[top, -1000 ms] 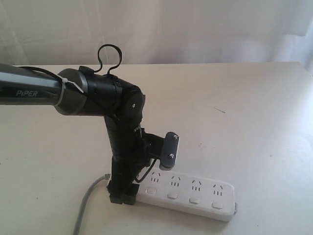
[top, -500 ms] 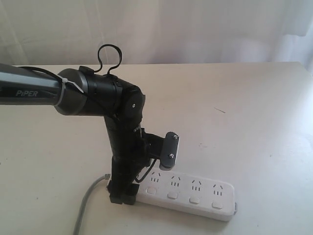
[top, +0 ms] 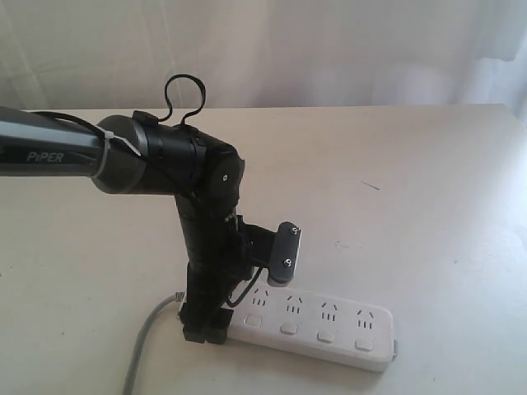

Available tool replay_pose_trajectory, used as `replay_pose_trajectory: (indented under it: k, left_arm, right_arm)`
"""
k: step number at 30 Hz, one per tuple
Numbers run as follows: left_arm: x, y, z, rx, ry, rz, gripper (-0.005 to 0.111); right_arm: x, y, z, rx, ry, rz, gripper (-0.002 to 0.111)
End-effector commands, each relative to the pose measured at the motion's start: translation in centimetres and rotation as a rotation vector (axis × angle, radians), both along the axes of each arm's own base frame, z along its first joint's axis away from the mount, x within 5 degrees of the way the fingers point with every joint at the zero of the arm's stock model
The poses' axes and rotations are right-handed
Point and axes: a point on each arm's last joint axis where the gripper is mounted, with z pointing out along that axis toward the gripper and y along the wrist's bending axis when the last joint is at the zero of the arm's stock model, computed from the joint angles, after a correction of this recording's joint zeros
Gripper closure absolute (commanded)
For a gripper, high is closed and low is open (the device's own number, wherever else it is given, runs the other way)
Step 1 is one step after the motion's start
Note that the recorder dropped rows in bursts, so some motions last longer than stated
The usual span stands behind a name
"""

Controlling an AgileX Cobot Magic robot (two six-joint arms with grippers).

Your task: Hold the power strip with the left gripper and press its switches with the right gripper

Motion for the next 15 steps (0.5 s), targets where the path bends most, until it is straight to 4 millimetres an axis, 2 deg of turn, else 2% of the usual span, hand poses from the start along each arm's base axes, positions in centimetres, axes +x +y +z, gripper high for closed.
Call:
replay_pose_trajectory:
  k: [1, 7, 11, 15]
  left_arm:
    - [0.1, 0.7, -0.2, 0.002, 0.033, 0.037, 0.107]
    - [0.2, 1.2, -0.2, 0.015, 0.06, 0.052, 0.107]
    - [0.2, 1.2, -0.2, 0.016, 0.062, 0.052, 0.107]
    - [0.2, 1.2, -0.2, 0.016, 0.062, 0.052, 0.107]
  right_arm:
    - [-1.2, -0.5, 2.6, 0.328, -0.341, 0.081, 0.108]
    - [-2.3, -0.6, 4.1, 0.342, -0.544, 0.106, 0.108]
    - [-2.4, -0.6, 4.1, 0.346, -0.547, 0.108, 0.108]
    - [-2.5, -0.8, 4.2, 0.446, -0.575, 0.152, 0.108]
